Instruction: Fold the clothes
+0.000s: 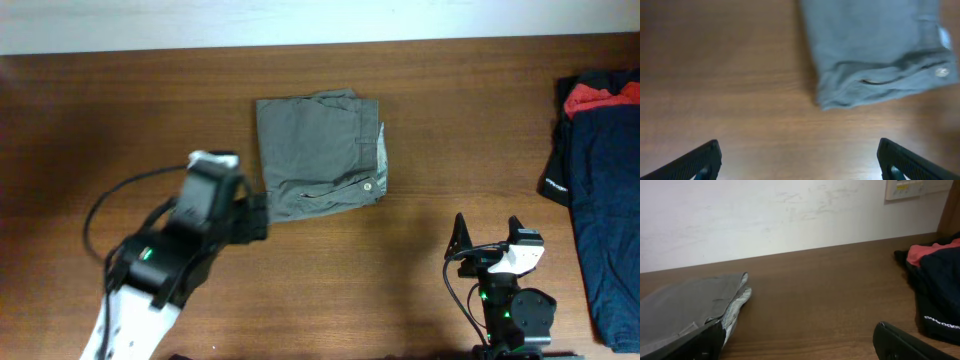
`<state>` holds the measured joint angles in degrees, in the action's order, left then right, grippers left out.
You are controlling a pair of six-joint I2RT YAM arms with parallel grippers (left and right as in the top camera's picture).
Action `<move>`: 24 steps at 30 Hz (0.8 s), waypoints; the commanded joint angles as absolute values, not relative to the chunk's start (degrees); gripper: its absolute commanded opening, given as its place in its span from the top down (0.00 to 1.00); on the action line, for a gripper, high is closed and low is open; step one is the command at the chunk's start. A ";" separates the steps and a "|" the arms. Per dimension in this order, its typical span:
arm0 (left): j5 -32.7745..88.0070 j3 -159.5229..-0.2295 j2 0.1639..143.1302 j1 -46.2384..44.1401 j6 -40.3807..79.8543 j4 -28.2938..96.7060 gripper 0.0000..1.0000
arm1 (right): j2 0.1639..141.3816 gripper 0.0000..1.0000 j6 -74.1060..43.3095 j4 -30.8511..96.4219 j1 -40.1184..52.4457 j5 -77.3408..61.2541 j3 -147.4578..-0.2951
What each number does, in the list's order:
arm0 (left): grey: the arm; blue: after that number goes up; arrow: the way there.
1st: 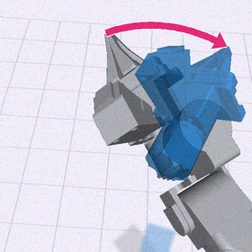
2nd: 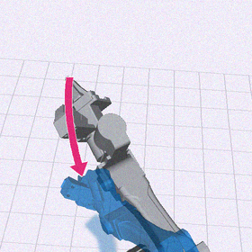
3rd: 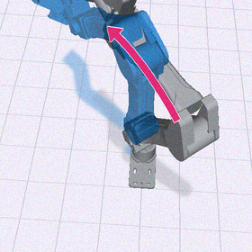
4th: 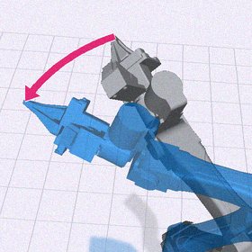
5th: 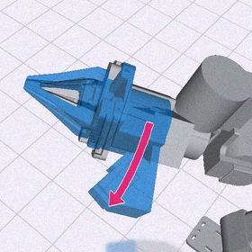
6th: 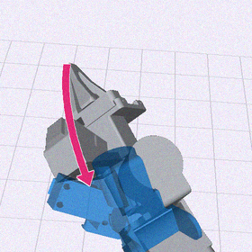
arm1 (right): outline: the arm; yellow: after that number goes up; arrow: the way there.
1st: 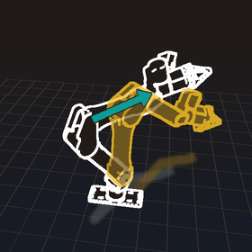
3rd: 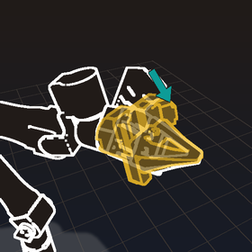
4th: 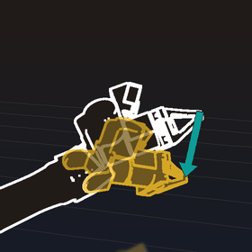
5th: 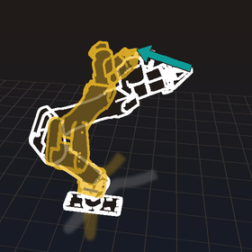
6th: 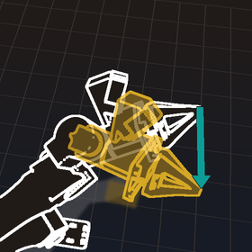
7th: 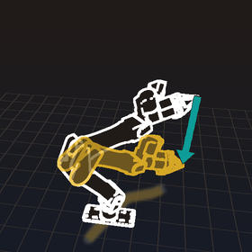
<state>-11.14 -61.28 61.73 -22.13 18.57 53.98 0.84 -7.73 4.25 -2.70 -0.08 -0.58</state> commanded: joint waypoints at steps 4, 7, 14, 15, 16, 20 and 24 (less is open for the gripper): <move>-3.20 -43.94 45.95 -13.37 12.78 43.83 0.01 | 0.21 0.01 -7.73 4.69 -3.09 0.71 -0.32; -0.75 -36.07 37.28 -10.31 10.59 35.81 0.01 | 0.21 0.01 -7.73 4.69 -3.09 0.71 -0.32; -0.78 -24.14 20.14 -4.73 10.59 25.82 0.01 | 0.21 0.01 -7.73 4.69 -3.09 0.71 -0.32; -0.78 -23.16 18.87 -4.64 10.61 25.19 0.01 | 0.21 0.01 -7.73 4.69 -3.09 0.71 -0.32; -0.78 -22.46 18.20 -4.64 10.61 24.56 0.01 | 0.21 0.01 -7.73 4.69 -3.09 0.71 -0.32; -0.78 -19.64 17.80 -4.64 10.61 19.59 0.01 | 0.21 0.01 -7.73 4.69 -3.09 0.71 -0.32; -0.78 -16.58 17.65 -3.46 10.59 13.69 0.01 | 0.21 0.01 -7.73 4.69 -3.09 0.71 -0.32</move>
